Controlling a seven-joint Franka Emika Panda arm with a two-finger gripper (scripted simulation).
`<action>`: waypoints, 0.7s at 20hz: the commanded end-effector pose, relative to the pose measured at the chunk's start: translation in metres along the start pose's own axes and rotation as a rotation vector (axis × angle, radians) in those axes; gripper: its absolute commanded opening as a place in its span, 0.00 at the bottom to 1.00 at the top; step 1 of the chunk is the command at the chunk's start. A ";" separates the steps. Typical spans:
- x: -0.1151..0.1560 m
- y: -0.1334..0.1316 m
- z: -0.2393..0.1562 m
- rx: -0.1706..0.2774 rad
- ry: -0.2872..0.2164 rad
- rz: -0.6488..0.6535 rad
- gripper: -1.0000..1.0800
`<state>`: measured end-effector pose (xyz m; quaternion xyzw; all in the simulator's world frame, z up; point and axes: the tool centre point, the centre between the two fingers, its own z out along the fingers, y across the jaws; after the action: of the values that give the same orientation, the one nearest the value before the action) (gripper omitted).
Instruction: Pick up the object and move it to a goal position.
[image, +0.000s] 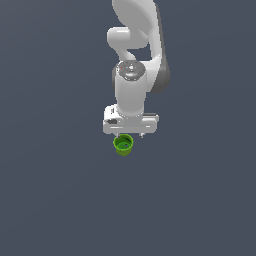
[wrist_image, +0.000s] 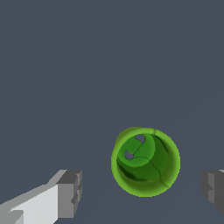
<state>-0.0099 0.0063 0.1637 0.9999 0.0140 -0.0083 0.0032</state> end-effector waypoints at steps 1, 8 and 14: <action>0.000 0.000 0.000 0.000 0.000 0.000 0.62; -0.004 -0.005 0.000 0.004 -0.012 -0.026 0.62; -0.004 -0.004 0.003 -0.006 -0.003 -0.028 0.62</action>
<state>-0.0135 0.0103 0.1619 0.9996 0.0270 -0.0112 0.0043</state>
